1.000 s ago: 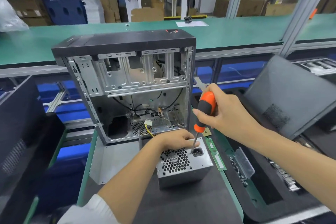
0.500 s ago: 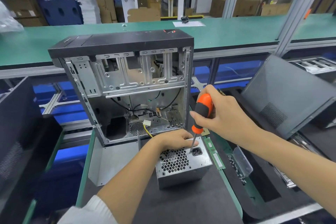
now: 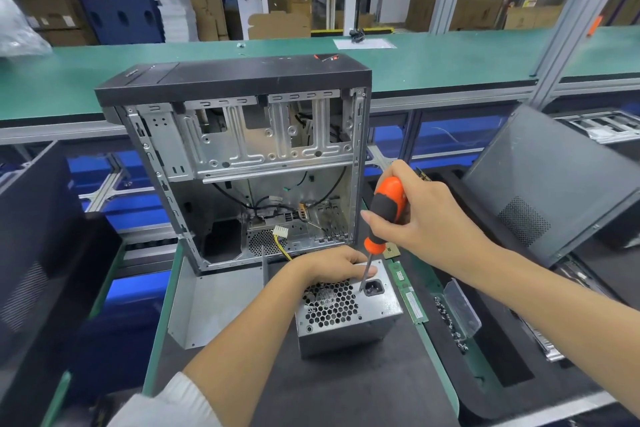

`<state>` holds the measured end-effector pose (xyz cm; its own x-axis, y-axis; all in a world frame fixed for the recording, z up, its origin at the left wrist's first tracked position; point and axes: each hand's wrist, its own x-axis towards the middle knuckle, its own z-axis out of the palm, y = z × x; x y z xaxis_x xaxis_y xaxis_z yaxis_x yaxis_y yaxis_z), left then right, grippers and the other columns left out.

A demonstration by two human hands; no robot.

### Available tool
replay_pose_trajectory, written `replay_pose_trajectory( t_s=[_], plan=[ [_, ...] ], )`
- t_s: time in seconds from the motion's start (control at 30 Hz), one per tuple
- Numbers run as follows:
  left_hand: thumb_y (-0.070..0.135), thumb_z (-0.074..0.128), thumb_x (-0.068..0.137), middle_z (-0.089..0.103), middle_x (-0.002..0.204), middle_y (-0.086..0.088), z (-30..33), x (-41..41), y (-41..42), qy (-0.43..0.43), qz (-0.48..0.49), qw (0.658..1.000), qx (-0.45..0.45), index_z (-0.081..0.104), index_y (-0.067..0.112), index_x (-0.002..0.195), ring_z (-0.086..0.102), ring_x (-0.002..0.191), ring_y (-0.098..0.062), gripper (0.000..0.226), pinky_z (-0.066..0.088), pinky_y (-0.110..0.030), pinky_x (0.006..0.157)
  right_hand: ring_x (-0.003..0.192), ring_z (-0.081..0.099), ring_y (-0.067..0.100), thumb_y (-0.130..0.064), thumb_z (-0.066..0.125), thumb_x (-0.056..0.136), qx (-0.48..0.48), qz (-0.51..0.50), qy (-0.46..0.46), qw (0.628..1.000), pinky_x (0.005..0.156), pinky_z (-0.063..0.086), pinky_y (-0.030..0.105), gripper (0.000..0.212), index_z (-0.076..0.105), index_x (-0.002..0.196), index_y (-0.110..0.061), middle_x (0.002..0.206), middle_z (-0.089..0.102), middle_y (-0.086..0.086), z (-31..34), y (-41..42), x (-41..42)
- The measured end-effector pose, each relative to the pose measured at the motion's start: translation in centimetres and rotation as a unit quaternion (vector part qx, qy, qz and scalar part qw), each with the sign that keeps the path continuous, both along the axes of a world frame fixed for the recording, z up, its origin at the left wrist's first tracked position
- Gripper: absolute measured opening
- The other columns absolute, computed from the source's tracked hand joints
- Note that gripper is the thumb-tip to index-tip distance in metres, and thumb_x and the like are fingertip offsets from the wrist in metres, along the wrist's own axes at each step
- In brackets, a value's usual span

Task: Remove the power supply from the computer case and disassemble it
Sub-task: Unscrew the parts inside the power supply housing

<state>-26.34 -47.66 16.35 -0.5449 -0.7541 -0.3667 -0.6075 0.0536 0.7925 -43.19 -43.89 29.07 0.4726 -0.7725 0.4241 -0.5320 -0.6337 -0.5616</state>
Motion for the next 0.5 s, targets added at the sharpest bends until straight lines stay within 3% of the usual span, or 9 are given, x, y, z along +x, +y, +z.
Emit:
replay_pose_trajectory(
  t_s=[0.27, 0.5],
  plan=[
    [0.038, 0.05, 0.101, 0.031, 0.078, -0.008, 0.2, 0.0, 0.2, 0.002, 0.009, 1.0, -0.021, 0.046, 0.012, 0.081, 0.023, 0.07, -0.026, 0.032, 0.021, -0.035, 0.07, 0.049, 0.055, 0.02, -0.03, 0.072, 0.082, 0.029, -0.015, -0.004, 0.999, 0.054, 0.048, 0.038, 0.034, 0.045, 0.092, -0.012, 0.061, 0.059, 0.005, 0.3, -0.8, -0.3],
    [0.038, 0.053, 0.099, 0.022, 0.062, 0.002, 0.0, 0.0, 0.2, 0.005, 0.023, 1.0, -0.017, 0.045, 0.012, 0.077, 0.019, 0.054, -0.014, 0.035, 0.019, -0.029, 0.056, 0.043, 0.058, 0.013, -0.027, 0.073, 0.082, 0.07, -0.019, 0.004, 0.997, 0.053, 0.053, 0.036, 0.034, 0.046, 0.092, -0.011, 0.055, 0.059, 0.0, 1.1, -0.6, -0.4]
  ],
)
